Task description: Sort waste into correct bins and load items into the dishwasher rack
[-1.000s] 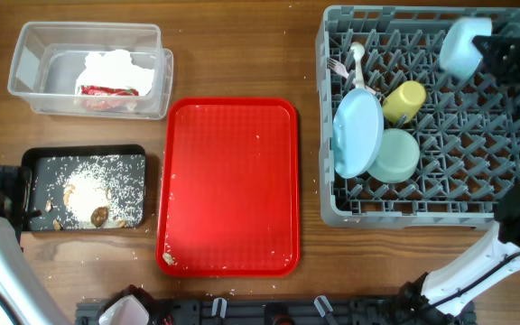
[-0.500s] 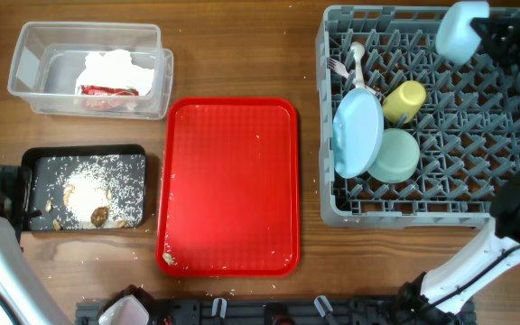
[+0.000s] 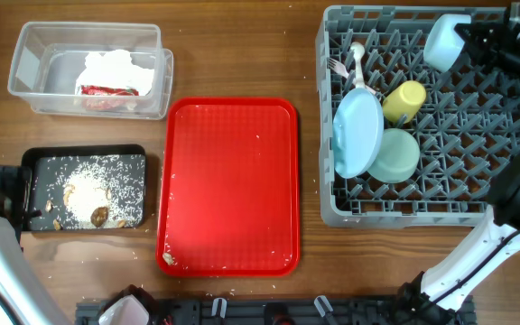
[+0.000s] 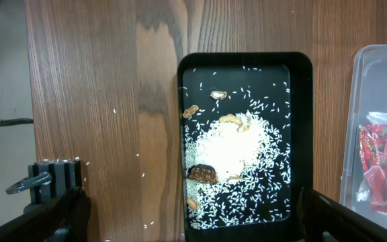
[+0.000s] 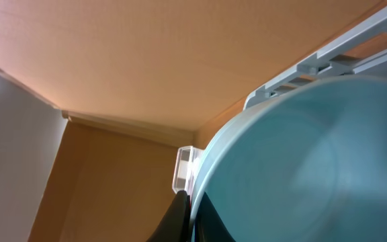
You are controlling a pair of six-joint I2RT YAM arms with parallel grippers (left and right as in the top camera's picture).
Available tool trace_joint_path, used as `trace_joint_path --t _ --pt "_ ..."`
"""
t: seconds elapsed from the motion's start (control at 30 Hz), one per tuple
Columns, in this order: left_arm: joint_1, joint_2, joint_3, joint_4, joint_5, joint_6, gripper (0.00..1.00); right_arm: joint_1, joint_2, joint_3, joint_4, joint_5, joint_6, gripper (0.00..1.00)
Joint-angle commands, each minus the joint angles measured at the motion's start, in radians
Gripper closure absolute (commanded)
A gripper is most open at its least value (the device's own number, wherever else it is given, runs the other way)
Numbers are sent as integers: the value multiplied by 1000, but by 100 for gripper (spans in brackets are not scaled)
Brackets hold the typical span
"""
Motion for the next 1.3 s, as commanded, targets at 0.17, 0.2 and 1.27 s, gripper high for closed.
trace_joint_path --t 0.17,0.2,1.27 --pt "5 -5 4 0 1 8 0 14 64 10 122 3 111 96" --pt "5 -5 4 0 1 8 0 14 64 10 168 -15 148 96" --pt "5 -5 4 0 1 8 0 -48 27 10 209 132 312 84"
